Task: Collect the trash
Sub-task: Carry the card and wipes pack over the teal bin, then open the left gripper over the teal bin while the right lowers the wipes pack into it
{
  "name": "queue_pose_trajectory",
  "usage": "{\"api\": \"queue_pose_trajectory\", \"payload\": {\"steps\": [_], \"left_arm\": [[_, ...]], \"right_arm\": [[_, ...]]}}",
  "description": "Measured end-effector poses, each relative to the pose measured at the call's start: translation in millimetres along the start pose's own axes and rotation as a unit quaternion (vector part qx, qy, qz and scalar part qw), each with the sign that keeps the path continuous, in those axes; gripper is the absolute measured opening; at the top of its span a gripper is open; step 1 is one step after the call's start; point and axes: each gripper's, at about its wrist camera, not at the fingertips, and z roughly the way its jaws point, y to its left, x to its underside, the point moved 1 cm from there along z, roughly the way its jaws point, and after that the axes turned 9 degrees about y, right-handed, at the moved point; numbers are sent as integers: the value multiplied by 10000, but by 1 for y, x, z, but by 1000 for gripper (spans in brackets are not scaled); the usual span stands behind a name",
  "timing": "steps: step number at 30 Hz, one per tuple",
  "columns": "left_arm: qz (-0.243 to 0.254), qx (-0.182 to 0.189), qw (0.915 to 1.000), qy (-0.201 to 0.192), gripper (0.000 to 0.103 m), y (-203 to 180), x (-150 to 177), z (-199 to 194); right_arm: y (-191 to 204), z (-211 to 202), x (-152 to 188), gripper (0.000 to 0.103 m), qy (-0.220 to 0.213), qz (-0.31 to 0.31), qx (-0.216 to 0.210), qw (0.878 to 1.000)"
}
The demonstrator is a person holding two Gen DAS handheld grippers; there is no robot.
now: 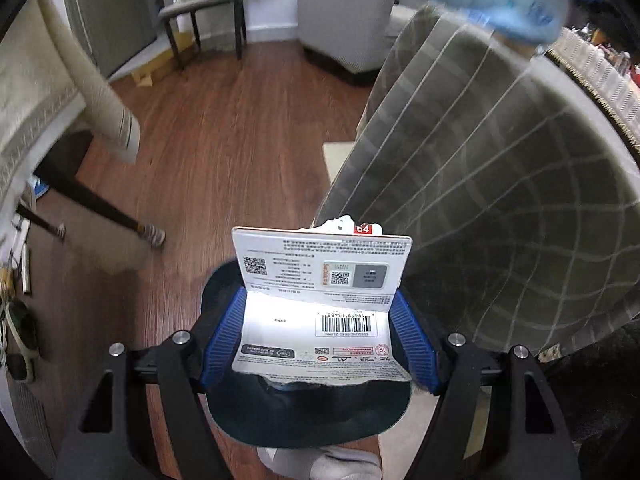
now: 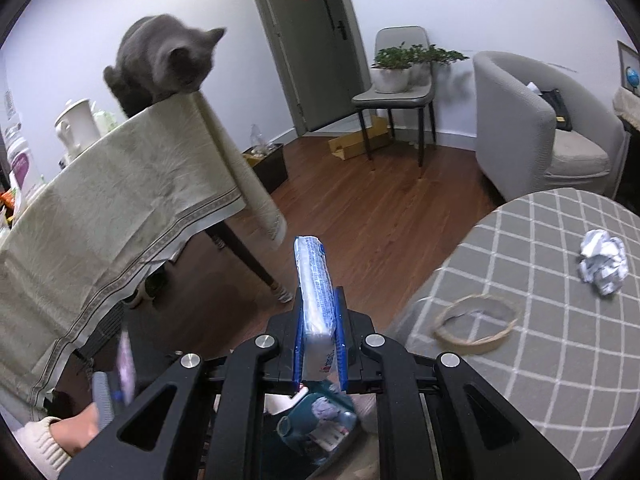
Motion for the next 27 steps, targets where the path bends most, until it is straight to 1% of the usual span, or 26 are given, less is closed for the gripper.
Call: {"api": "queue_pose_trajectory", "payload": {"steps": [6,10,14,17,20,22,27], "left_arm": [[-154,-27,9988,454,75,15,19,26],[-275,-35,9968,748,76,22,33,40],[-398,65,9947,946,76,30,41,50],[-431,123,9938,1021,77,31,44,55],[-450,148,9932,1068,80,33,45,59],[-484,147,9929,1076,80,35,46,58],[-574,148,9942,894,79,45,47,48]], "right_arm": [[29,18,14,13,236,-210,-114,9994],[42,36,22,13,499,-343,-140,9981],[48,55,32,13,792,-378,-203,9959],[48,74,39,13,1050,-330,-247,9936],[49,90,44,13,1251,-289,-271,9913],[50,98,47,13,1359,-293,-272,9899],[56,118,55,13,1636,-352,-225,9856]]}}
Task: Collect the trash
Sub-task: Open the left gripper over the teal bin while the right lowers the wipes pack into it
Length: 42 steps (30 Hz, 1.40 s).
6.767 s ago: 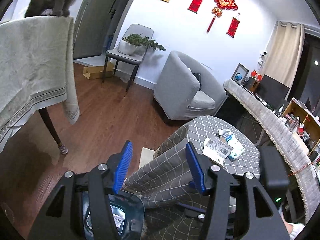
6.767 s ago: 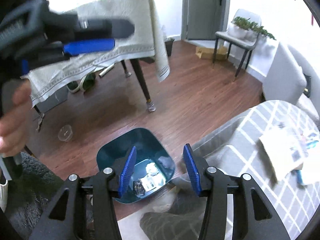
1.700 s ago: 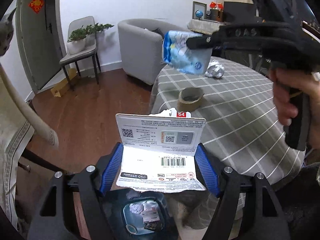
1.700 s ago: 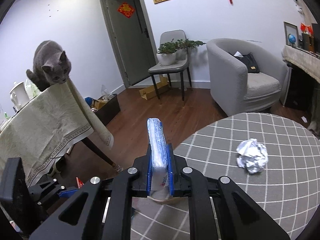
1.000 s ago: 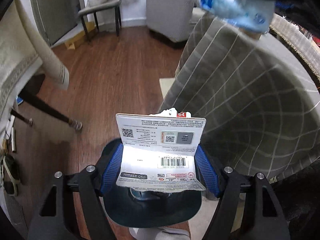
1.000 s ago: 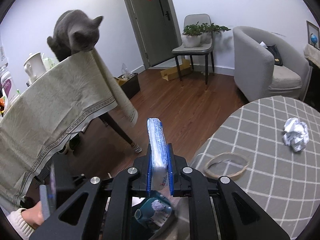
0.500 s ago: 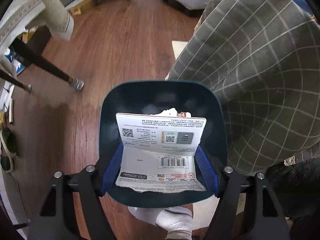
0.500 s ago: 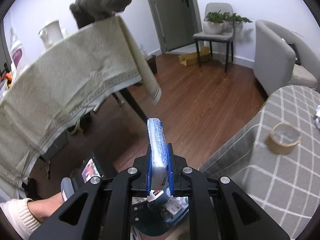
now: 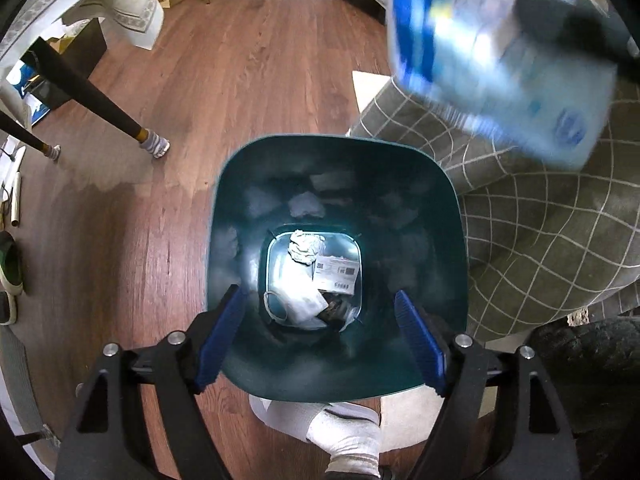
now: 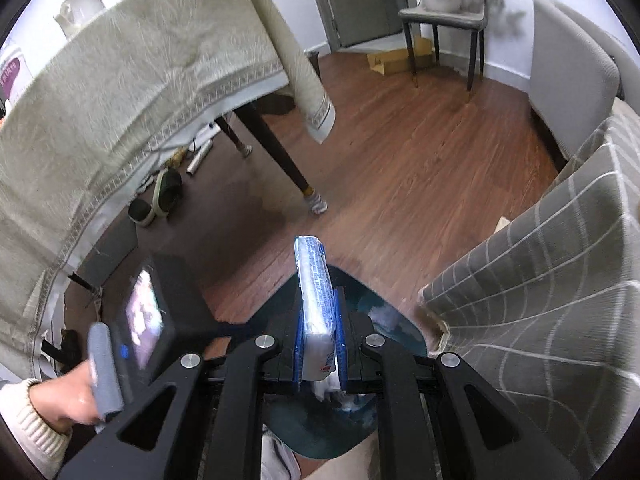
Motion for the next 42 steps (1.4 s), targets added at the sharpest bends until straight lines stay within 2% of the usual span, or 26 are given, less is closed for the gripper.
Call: {"api": "queue_pose_trajectory", "payload": {"steps": [18,27,31,35,40,42], "left_arm": [[-286,75,9941,-1045,55,20,4,-69],[-324,97,9913,-1270,43,22,7,-88],[-344,163,9890,-1431,42,20,4,-100],[-278,259,9863,-1604,41,10,3,-115],[-186,357,9828,-1802,41,-1,3,-132],[-172,390,9815,-1867,41,-3,3,-138]], "right_arm": [[-6,71,14,13,815,81,184,9965],[-6,107,27,13,1295,-27,309,9911],[0,128,39,13,1690,-214,266,9850],[9,146,53,13,2056,-572,508,9756],[12,157,63,15,2278,-729,608,9691],[12,157,64,20,2301,-805,725,9671]]}}
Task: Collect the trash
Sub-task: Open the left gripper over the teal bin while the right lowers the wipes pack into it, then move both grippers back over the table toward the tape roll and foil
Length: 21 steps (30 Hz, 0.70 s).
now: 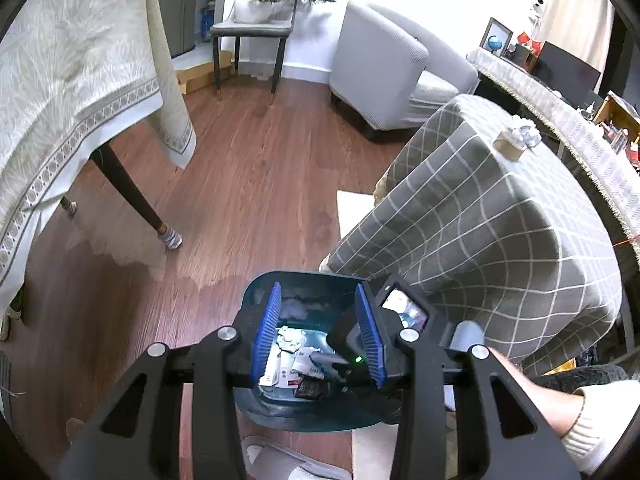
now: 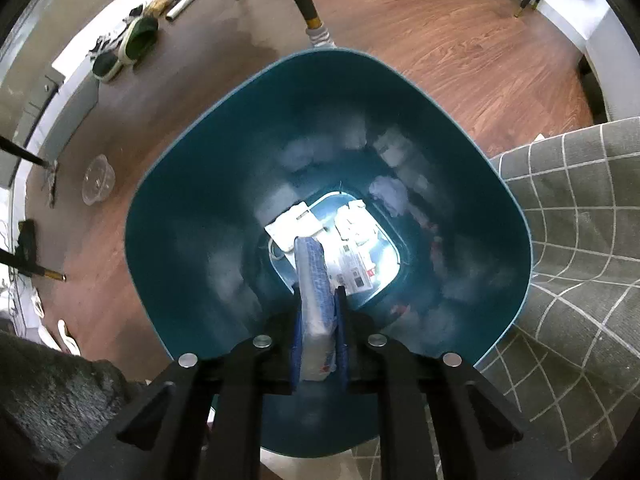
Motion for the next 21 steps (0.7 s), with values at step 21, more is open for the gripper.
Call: {"api": "queue_pose_trajectory", "payload": {"steps": [21], "left_arm": [[46,217,9969,-750,44,-33,-46,-38]], "right_arm": [[5,-131,29,48,-1470,-569,-114,9874]]}}
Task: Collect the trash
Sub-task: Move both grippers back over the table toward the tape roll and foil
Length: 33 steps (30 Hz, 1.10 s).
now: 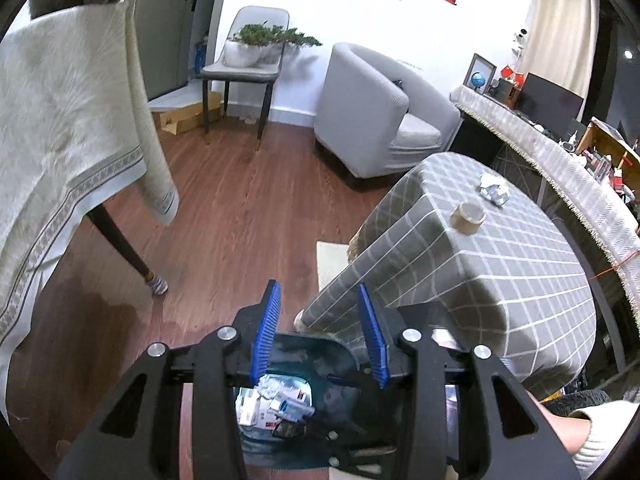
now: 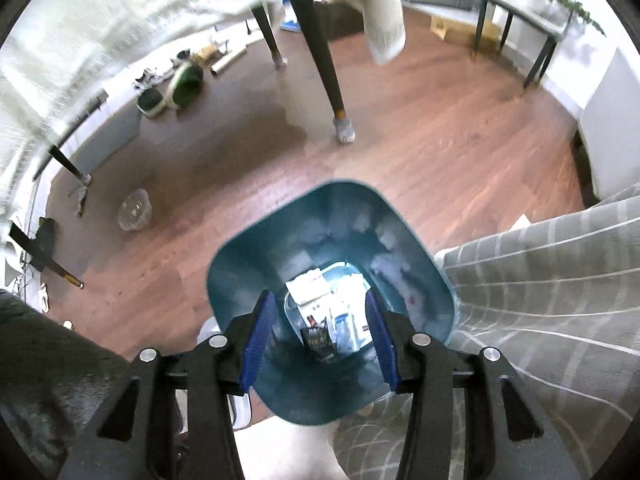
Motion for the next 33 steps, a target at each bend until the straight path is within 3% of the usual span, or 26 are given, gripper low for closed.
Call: {"api": "queue_pose_trajectory", "payload": {"steps": [4,11,19,26,33], "left_arm": [[35,153,9997,-212,49,-14,-12,-2],[35,173,9982,-578,50,-21,-27,-10],[171,221,9979,-579,56,-41,-37,5],[398,305,9972,-558,73,-69,-42,25],[654,361,9964,-411,78,-92,-46,44]], "right_arm": [[-7,-39,8,48,-334,-141,219,9991],[-34,-87,29,48,-797,109,315,9963],[-65,-145,50,53,-1528,399,498,9862],[-101,-161,74,60,-1700,738,730,9800],[-136,-178,94,70,-1926,1132,967,9699]]}}
